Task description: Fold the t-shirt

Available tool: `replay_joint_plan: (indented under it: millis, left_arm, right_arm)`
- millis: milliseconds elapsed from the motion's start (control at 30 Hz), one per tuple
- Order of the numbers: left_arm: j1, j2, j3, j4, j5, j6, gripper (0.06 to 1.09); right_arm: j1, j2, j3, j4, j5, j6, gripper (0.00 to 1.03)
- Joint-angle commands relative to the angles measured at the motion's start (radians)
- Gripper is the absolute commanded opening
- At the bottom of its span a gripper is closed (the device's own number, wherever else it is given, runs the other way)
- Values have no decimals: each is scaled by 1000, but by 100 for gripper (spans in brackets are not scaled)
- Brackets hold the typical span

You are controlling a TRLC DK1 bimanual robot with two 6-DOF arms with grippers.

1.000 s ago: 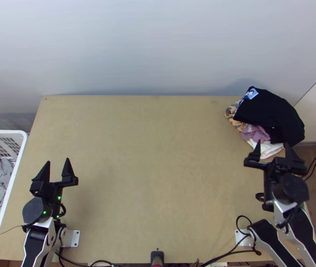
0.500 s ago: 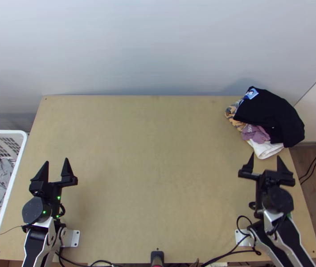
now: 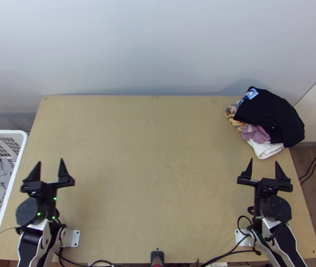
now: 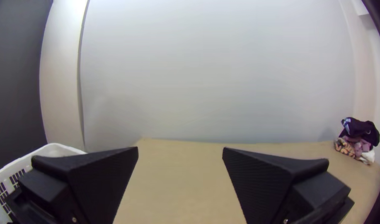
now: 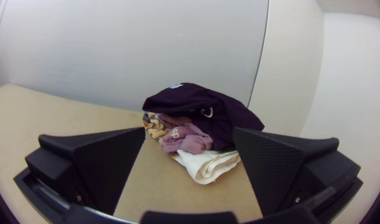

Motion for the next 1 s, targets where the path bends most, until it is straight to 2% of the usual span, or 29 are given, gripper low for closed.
replay_joint_plan:
  millis: [0, 100, 233, 400, 600, 700, 967]
  left_arm:
    - [104, 29, 137, -112, -31, 10, 105]
    - [187, 63, 190, -167, -31, 8, 105]
    - [286, 101, 236, -160, -31, 5, 105]
    - [469, 300, 279, -126, -20, -26, 105]
    - [829, 593, 367, -9, 175, -81, 105]
    - [997, 742, 424, 66, 259, -101, 105]
    - [1239, 1164, 612, 147, 261, -127, 105]
  right_arm:
    - [1, 46, 41, -7, 0, -2, 98]
    - [1, 122, 68, -5, 0, 4, 98]
    - [-2, 302, 145, -8, 3, 24, 98]
    - [-3, 540, 288, -14, 20, 56, 98]
    - [24, 599, 387, -10, 19, 147, 98]
    - [44, 601, 401, -4, 19, 151, 98]
    - [50, 629, 401, 7, 19, 147, 98]
